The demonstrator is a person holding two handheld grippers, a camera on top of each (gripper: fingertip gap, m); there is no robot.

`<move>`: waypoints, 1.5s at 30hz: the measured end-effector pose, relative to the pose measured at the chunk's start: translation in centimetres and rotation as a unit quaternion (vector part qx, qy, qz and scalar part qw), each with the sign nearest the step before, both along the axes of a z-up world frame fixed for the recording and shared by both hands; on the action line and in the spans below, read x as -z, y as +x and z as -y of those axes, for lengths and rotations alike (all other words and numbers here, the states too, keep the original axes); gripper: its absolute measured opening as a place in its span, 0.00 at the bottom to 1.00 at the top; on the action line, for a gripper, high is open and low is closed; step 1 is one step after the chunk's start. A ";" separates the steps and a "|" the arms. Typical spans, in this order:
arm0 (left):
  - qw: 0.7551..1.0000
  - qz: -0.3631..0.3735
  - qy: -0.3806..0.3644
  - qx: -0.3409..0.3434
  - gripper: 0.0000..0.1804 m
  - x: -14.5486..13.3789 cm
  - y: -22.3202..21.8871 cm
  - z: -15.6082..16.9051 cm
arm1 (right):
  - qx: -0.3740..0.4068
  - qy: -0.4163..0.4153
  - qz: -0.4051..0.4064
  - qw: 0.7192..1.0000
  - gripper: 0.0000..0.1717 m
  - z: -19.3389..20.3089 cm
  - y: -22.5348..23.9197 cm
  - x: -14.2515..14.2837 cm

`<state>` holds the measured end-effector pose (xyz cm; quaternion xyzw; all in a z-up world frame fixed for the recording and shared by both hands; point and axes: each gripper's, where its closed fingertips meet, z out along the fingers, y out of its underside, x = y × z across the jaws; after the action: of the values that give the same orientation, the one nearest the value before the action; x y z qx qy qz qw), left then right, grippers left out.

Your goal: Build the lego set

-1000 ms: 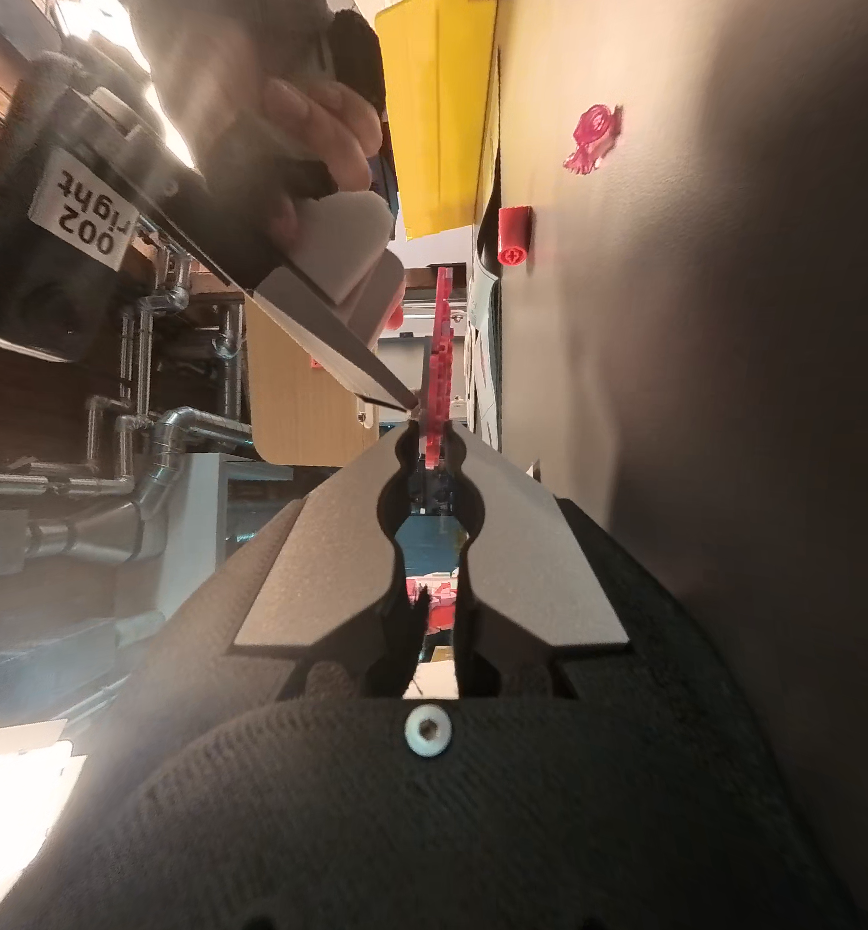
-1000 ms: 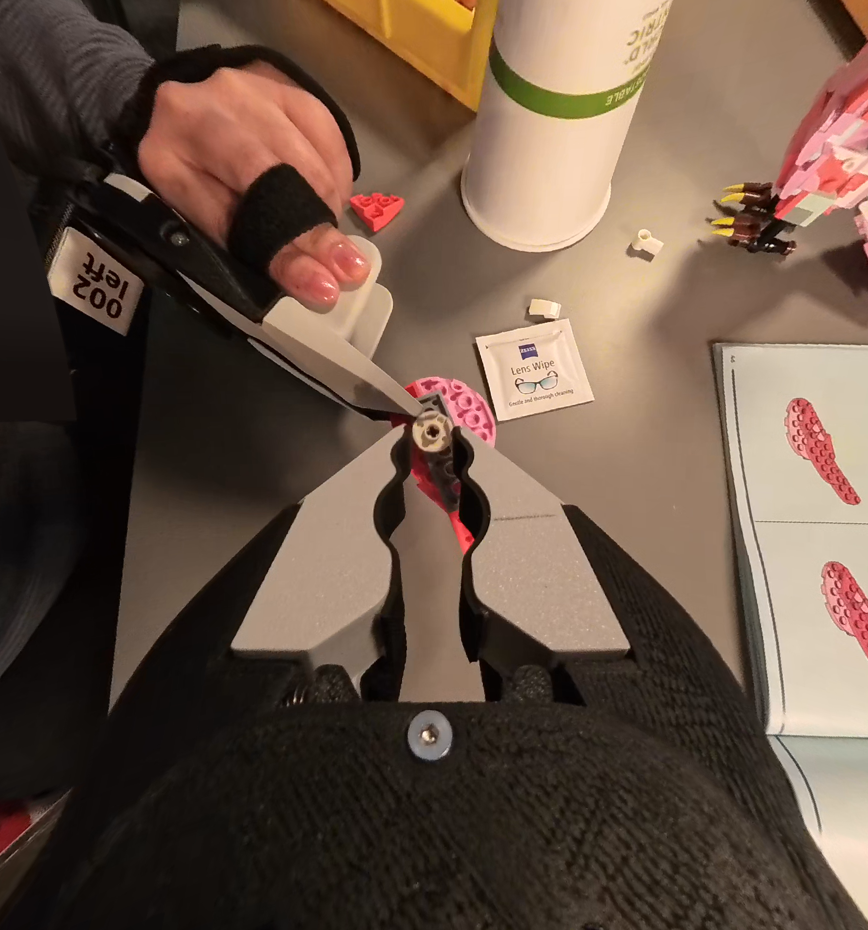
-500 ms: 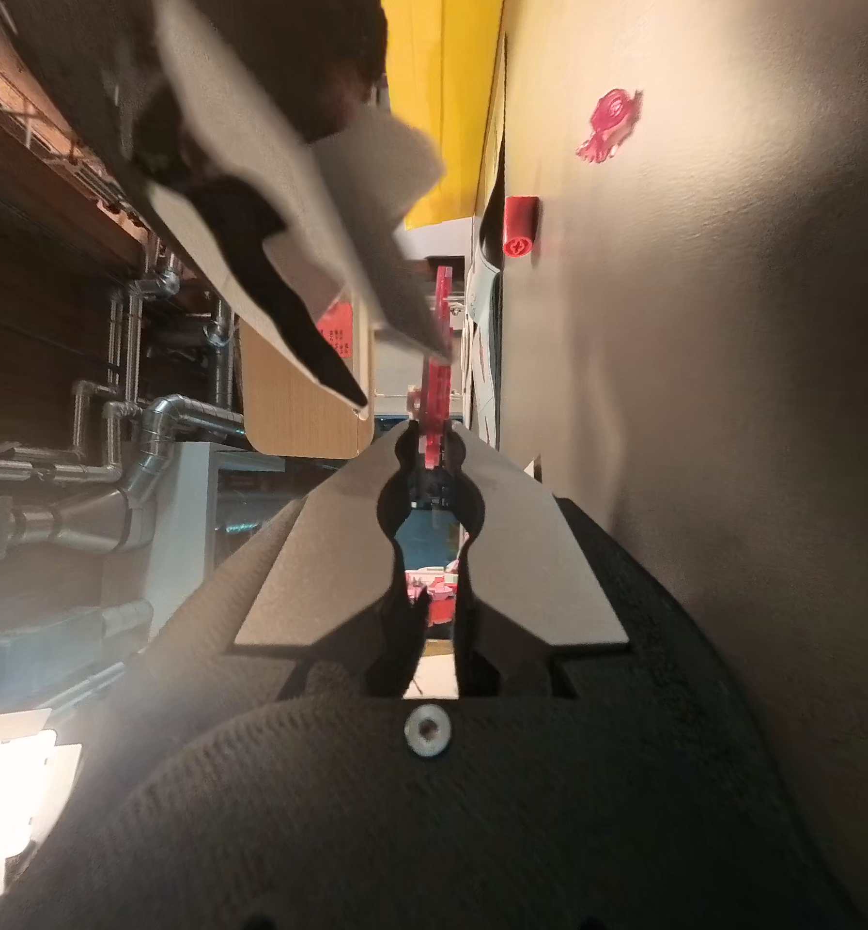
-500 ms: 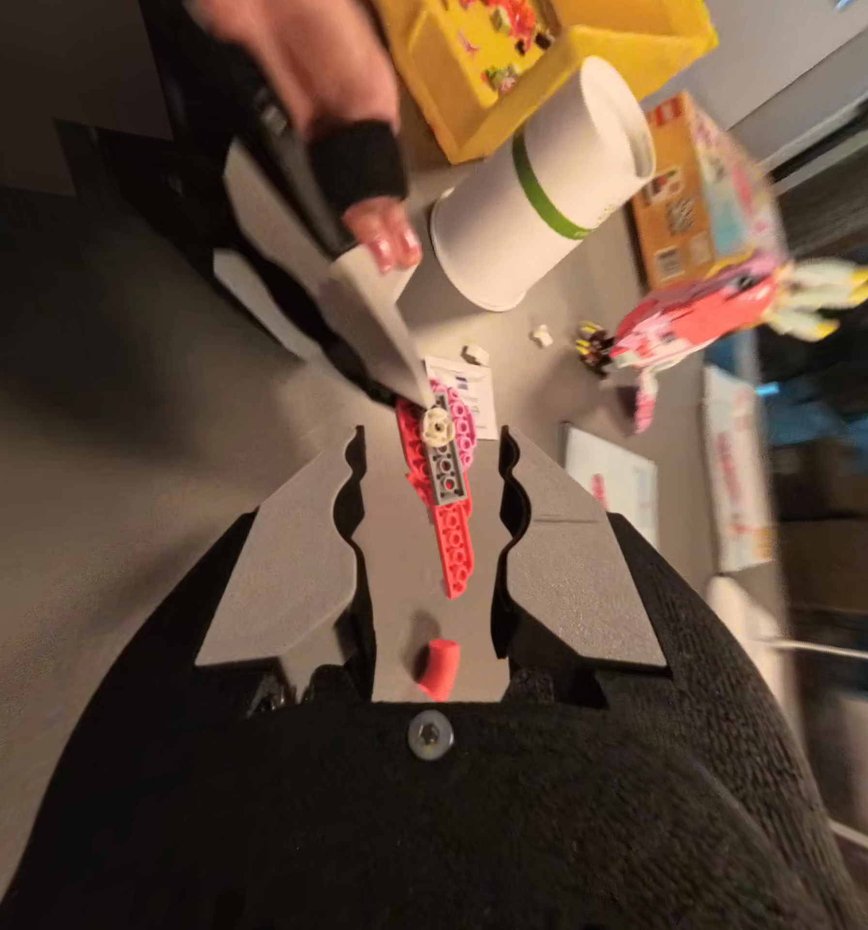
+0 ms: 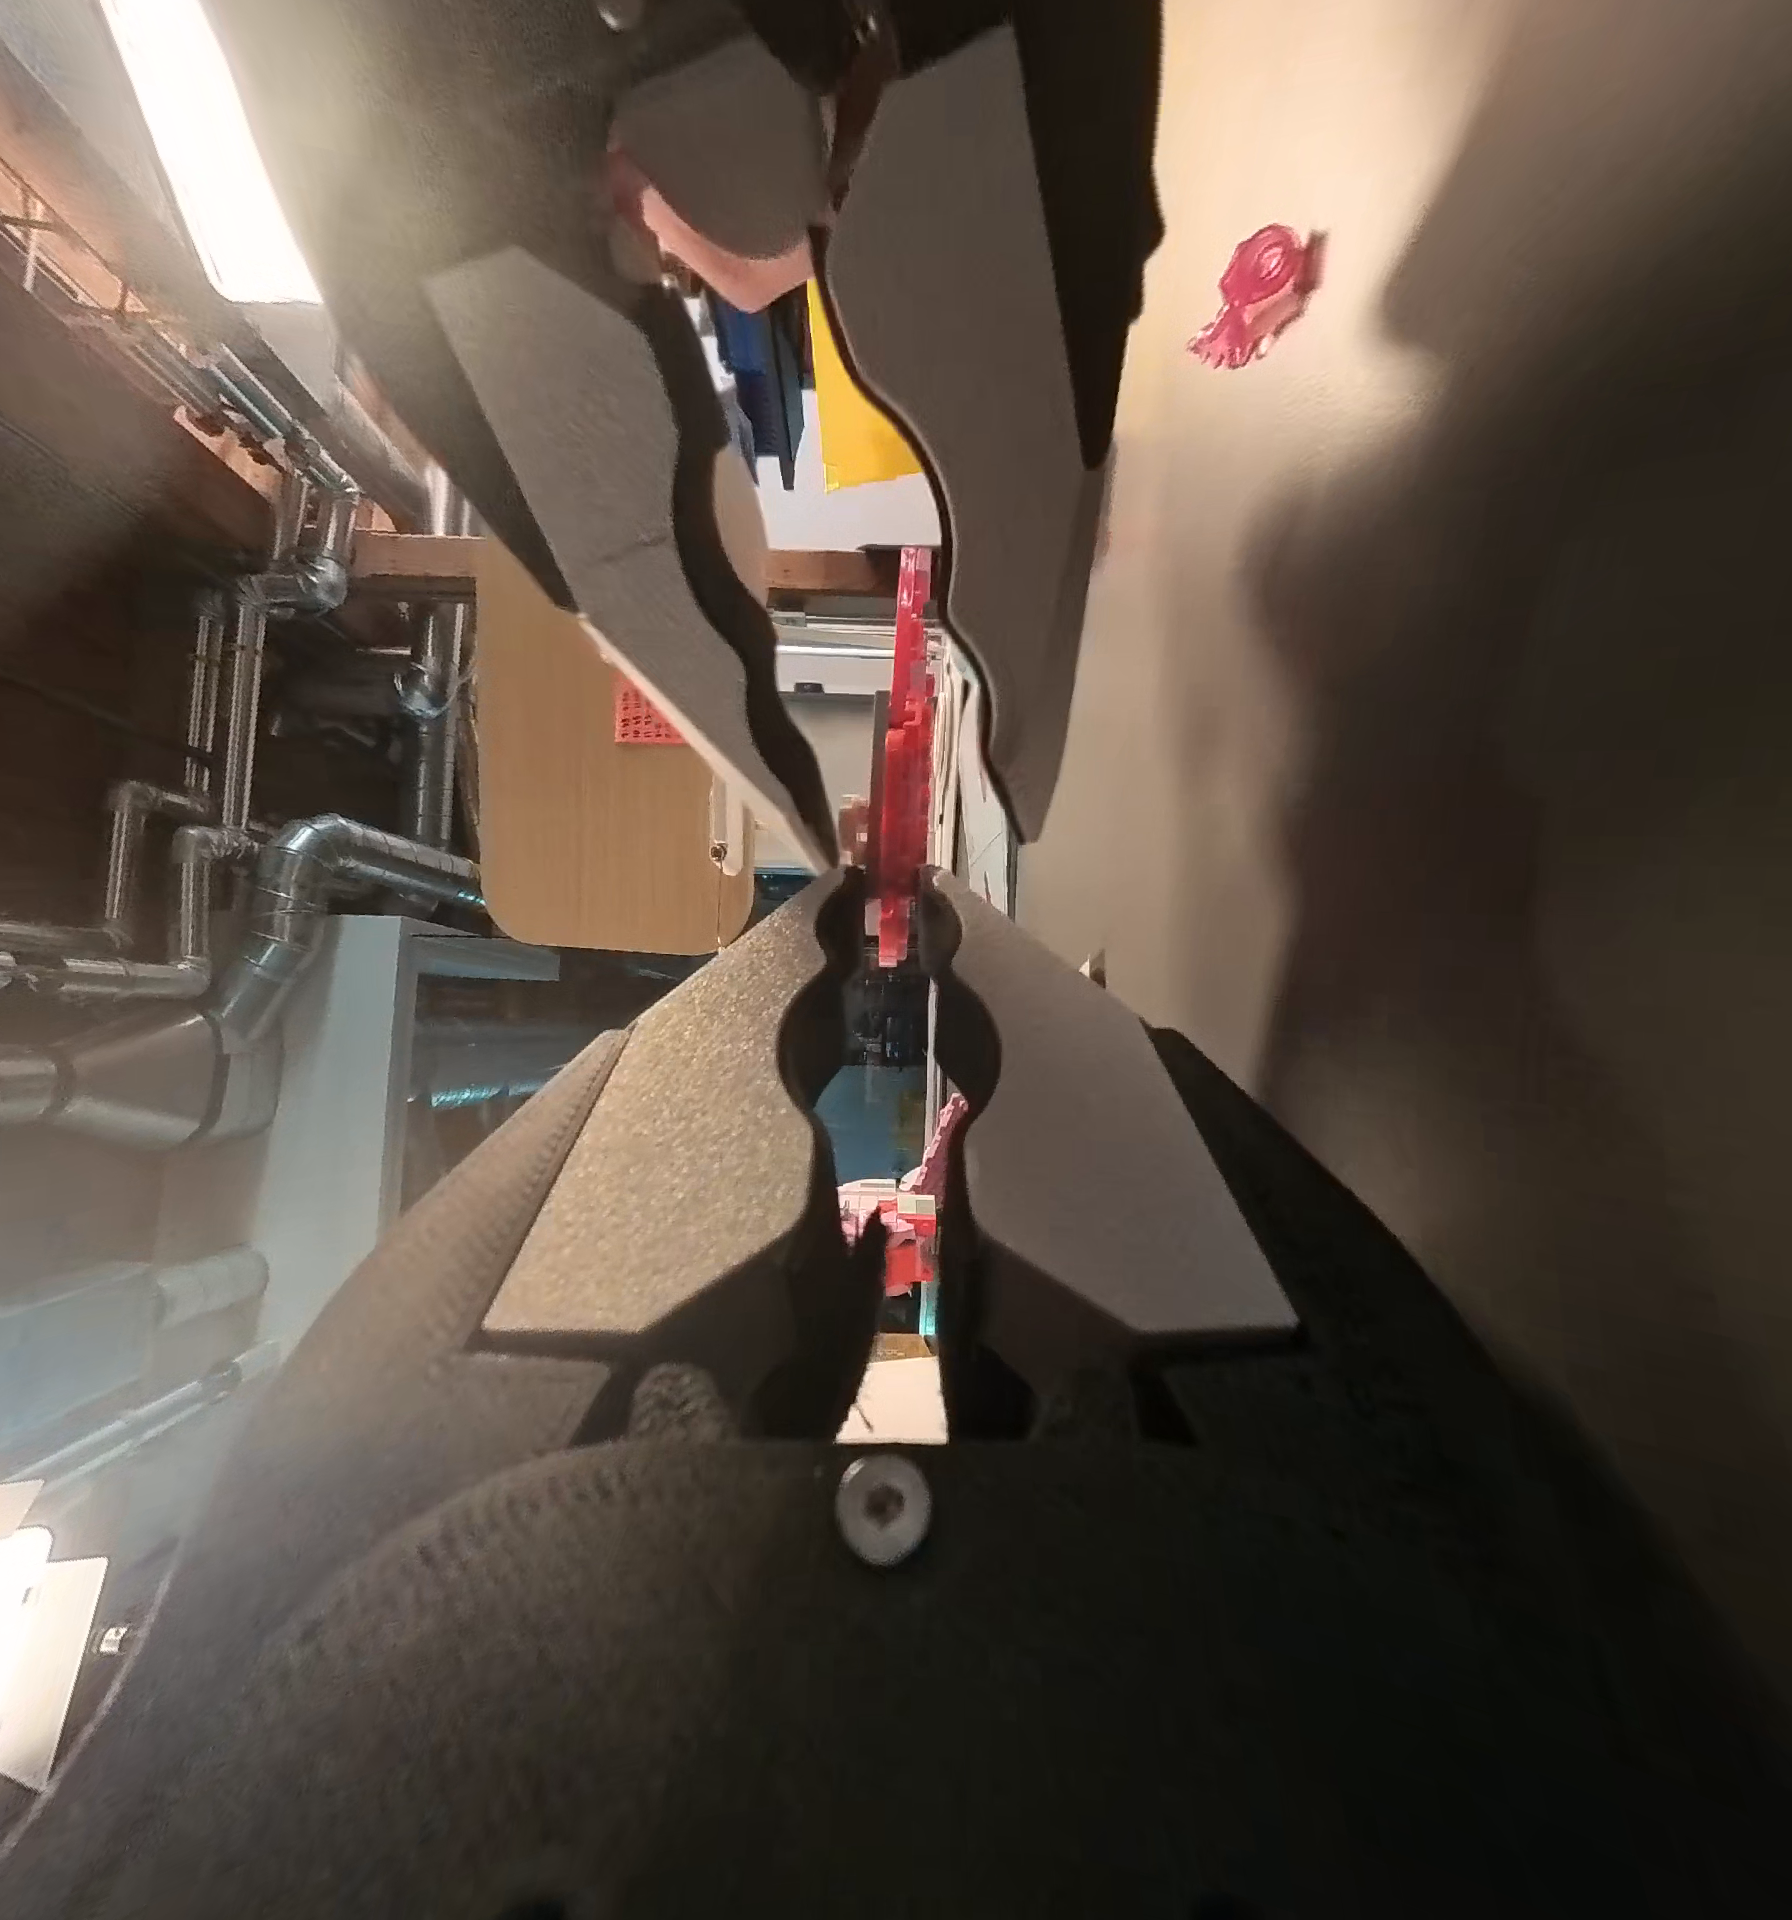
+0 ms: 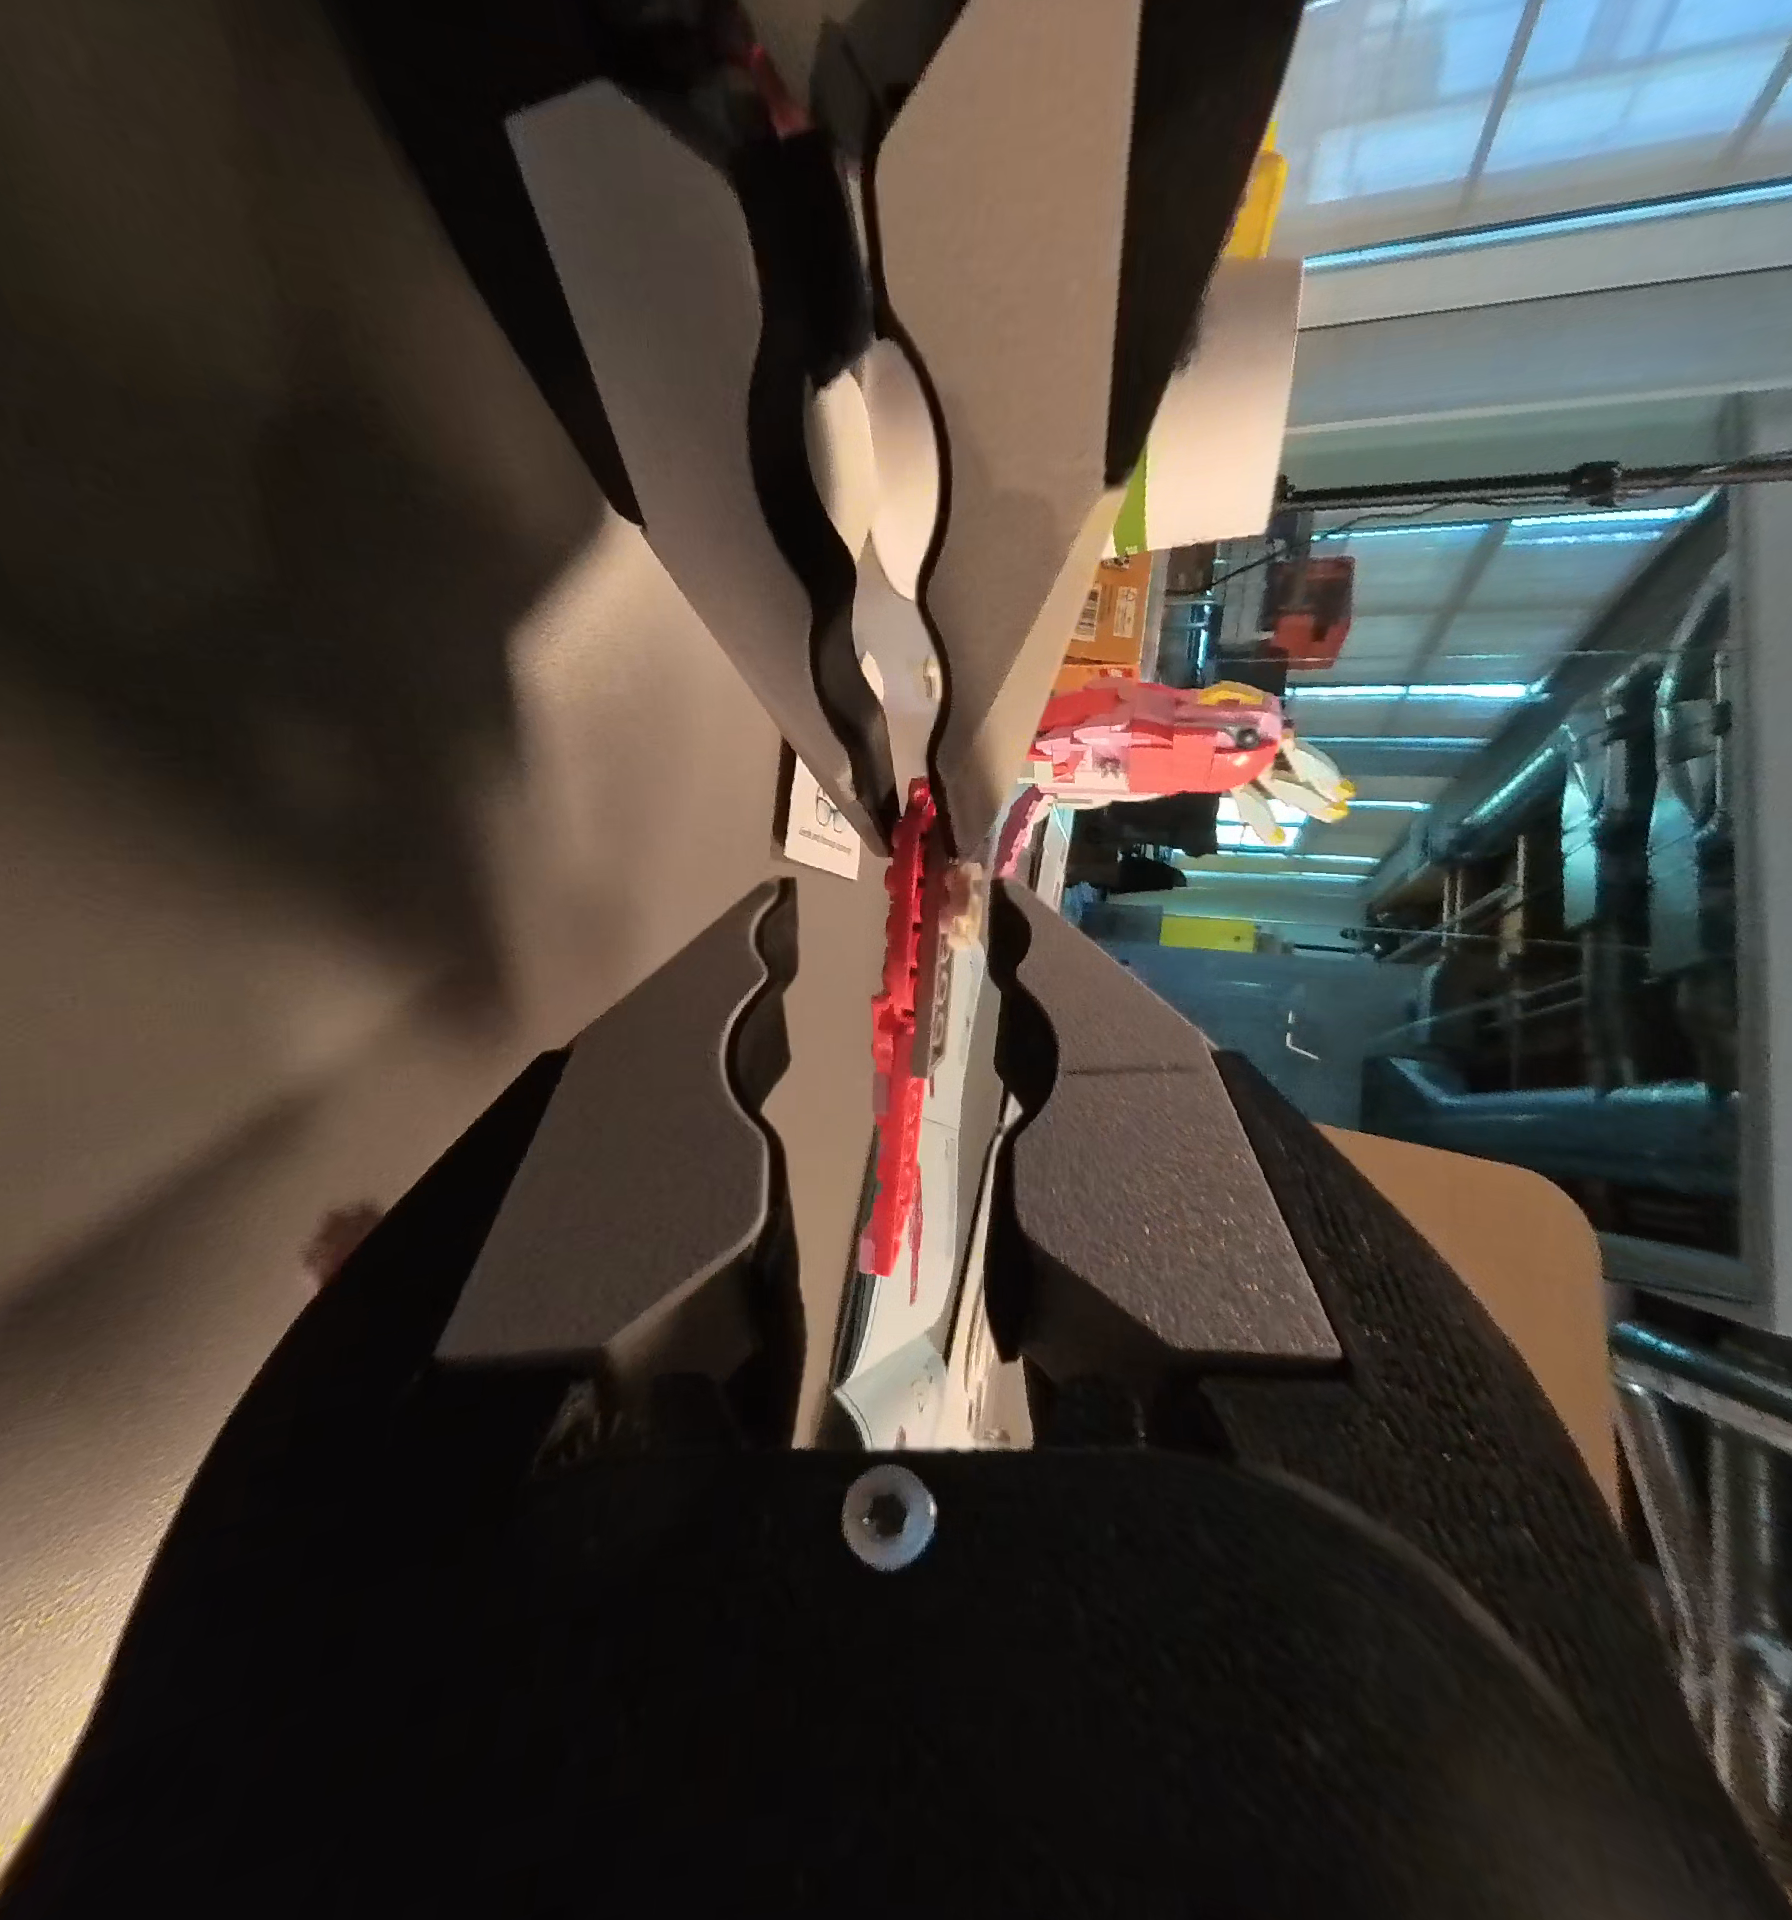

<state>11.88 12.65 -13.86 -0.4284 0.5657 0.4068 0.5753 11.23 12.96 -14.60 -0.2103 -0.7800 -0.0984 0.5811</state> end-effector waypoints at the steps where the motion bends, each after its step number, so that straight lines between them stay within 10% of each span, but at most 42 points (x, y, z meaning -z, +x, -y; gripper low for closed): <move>1: 1.000 0.000 -0.001 0.000 0.05 0.0 0.0 0.0 | 0.003 0.001 -0.001 1.000 0.19 -0.2 0.0 0.0; 16: 0.998 0.020 -0.028 0.048 0.05 0.2 1.0 1.1 | -0.037 0.030 -0.026 0.999 0.08 0.4 0.3 -0.3; 32: 0.992 0.082 -0.070 0.067 0.04 -0.1 1.0 1.4 | -0.055 -0.159 -0.044 0.985 0.08 1.2 1.3 -0.4; 45: 0.990 0.084 -0.087 0.070 0.04 0.2 1.3 1.6 | -0.086 0.053 -0.034 0.994 0.08 1.2 1.6 -0.4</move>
<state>13.15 11.03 -14.05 -0.4688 0.5773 0.2773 0.6084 12.81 11.72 -14.15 -0.1144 -0.7687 -0.0816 0.6240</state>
